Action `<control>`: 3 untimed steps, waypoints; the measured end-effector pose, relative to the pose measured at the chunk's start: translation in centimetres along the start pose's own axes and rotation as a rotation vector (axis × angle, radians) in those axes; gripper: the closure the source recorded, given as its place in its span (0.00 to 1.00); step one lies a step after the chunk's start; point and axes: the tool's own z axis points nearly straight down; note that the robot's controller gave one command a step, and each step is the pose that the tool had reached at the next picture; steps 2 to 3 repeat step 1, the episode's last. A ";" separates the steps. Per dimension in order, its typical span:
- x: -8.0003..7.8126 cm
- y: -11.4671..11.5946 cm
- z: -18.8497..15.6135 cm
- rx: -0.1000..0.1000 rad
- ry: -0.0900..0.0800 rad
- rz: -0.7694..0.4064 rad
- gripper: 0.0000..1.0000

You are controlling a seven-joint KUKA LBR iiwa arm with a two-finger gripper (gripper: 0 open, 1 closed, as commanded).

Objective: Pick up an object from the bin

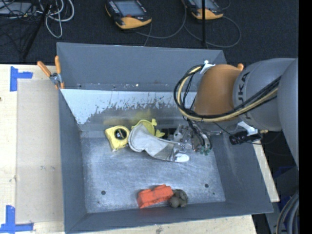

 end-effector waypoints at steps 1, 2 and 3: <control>-0.1 0.0 -1.3 -0.001 -0.004 0.000 1.00; -0.1 0.0 -1.3 -0.001 -0.004 0.000 1.00; -0.1 0.0 -1.3 -0.001 -0.004 0.000 1.00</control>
Offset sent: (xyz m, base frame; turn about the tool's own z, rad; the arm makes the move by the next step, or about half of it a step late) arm 0.0002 0.0000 0.0892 0.0000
